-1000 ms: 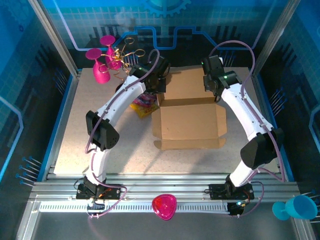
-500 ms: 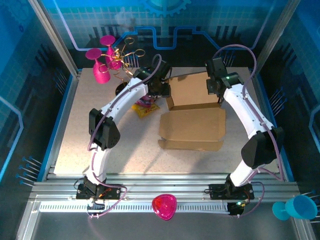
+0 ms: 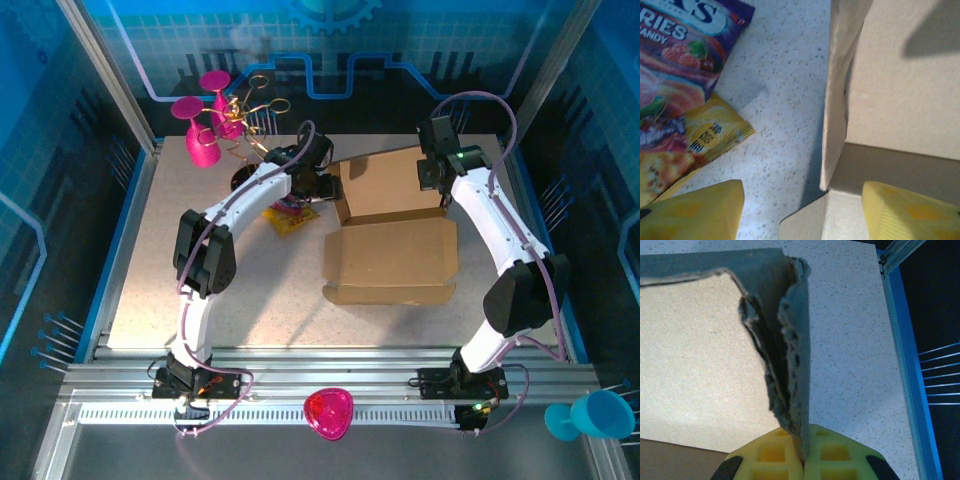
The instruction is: Fold the paper box
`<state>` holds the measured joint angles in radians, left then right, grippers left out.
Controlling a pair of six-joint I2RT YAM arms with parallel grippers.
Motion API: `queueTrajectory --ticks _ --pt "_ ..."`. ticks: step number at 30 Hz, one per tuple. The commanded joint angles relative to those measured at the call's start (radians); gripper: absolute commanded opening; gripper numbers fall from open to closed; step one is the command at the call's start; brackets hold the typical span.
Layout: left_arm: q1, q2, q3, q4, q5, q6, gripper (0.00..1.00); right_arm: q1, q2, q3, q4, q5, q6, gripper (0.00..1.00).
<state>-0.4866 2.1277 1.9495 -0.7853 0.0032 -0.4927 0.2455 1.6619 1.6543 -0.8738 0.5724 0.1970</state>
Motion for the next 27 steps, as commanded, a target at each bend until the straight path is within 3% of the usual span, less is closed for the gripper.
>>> queueTrajectory --ticks 1,5,9,14,20,27 --pt "0.002 0.034 -0.021 0.138 0.067 -0.014 0.65 -0.019 0.013 -0.007 0.016 -0.018 -0.014 0.0" --pt "0.002 0.079 0.012 0.182 0.095 -0.023 0.64 -0.027 0.038 0.005 0.018 -0.025 -0.017 0.0" --pt "0.002 0.146 0.084 0.117 0.075 -0.023 0.57 -0.034 0.059 0.017 0.016 -0.036 -0.015 0.0" --pt "0.001 0.156 0.06 0.107 0.023 -0.014 0.57 -0.04 0.085 0.024 0.021 -0.043 -0.014 0.0" --pt "0.0 0.174 0.015 0.173 0.048 -0.033 0.56 -0.054 0.11 0.038 0.023 -0.063 -0.017 0.0" --pt "-0.003 0.213 0.014 0.212 0.047 -0.054 0.4 -0.072 0.136 0.044 0.016 -0.083 -0.014 0.0"
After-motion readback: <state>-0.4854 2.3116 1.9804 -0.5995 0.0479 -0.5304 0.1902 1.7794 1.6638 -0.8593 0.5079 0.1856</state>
